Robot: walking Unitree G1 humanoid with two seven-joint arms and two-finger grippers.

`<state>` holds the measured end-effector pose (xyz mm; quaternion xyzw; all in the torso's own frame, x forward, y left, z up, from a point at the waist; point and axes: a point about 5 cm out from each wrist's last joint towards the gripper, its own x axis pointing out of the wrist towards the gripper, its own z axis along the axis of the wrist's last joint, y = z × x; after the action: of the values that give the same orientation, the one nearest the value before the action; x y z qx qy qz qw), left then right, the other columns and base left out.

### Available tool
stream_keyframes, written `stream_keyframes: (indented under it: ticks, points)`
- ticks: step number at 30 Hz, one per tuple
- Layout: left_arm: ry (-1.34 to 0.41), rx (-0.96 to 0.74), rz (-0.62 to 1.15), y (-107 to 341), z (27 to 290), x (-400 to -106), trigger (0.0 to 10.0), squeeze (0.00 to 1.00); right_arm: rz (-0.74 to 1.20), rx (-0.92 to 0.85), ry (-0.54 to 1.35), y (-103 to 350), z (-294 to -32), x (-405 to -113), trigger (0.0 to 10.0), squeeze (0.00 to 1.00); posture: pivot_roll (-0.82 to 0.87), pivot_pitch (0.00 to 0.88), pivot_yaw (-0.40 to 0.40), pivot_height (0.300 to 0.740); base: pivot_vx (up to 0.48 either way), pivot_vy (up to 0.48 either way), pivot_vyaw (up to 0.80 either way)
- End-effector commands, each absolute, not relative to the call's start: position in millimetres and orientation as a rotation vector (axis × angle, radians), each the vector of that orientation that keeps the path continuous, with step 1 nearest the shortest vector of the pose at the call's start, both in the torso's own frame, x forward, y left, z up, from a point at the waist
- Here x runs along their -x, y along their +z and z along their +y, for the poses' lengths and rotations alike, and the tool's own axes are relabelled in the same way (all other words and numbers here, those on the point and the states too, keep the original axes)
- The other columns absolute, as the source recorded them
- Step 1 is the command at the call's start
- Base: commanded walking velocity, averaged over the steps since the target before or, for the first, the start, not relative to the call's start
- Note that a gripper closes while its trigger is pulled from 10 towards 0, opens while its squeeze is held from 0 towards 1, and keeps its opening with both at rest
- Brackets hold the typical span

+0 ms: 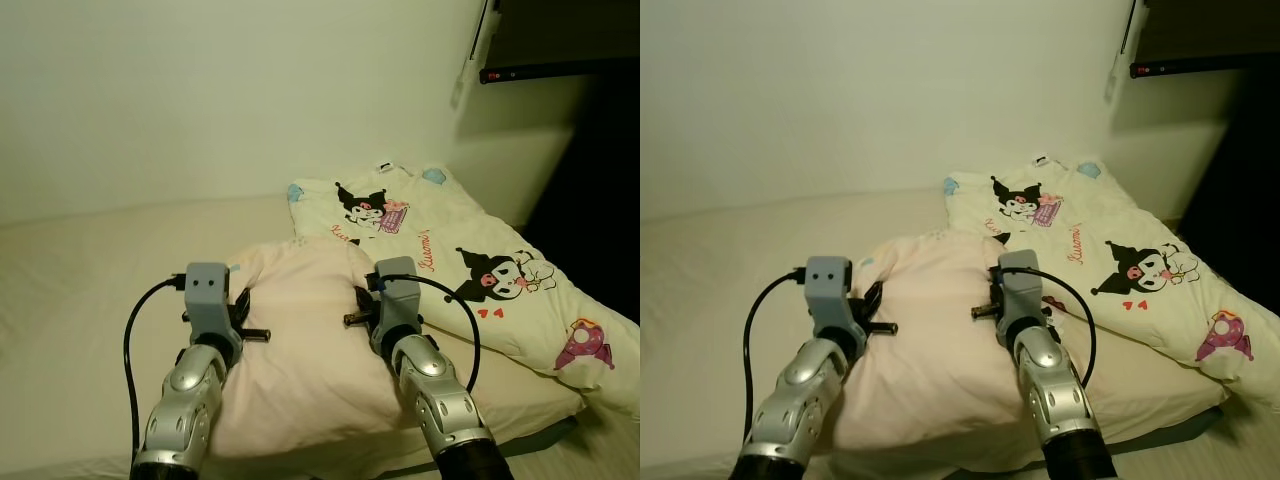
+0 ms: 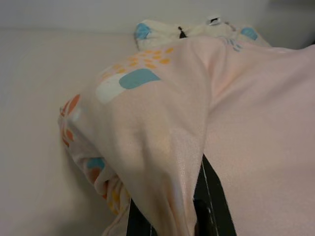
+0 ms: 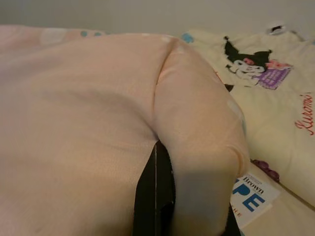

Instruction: Clean up the room

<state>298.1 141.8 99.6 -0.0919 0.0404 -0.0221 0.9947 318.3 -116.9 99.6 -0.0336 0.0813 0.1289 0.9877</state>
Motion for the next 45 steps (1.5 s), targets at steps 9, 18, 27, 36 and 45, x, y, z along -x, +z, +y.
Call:
stream_keyframes:
  ticks: [9,18,27,36,45]
  points:
    - [0.046,0.163,0.005,108,155,-295,10.0,0.00,0.091,0.037,0.219,114,-132,-324,10.0,0.00,-0.09,0.030,-0.087,0.740,0.000,0.000,0.00]
    - [0.098,0.184,0.020,98,158,-279,10.0,0.00,0.076,0.105,0.299,114,-124,-323,10.0,0.00,-0.06,0.013,-0.131,0.740,0.000,0.000,0.00]
    - [0.080,0.199,-0.006,105,156,-282,10.0,0.00,0.075,0.075,0.199,111,-133,-319,10.0,0.00,-0.05,0.025,-0.105,0.740,0.000,0.000,0.00]
    - [0.034,0.154,0.017,103,149,-281,10.0,0.00,0.041,0.120,0.189,113,-132,-319,10.0,0.00,-0.06,0.025,-0.067,0.740,0.000,-0.437,0.36]
    - [0.033,0.162,0.032,104,150,-286,10.0,0.00,0.103,0.126,0.182,107,-131,-319,10.0,0.00,-0.08,0.037,-0.069,0.740,0.000,0.000,0.27]
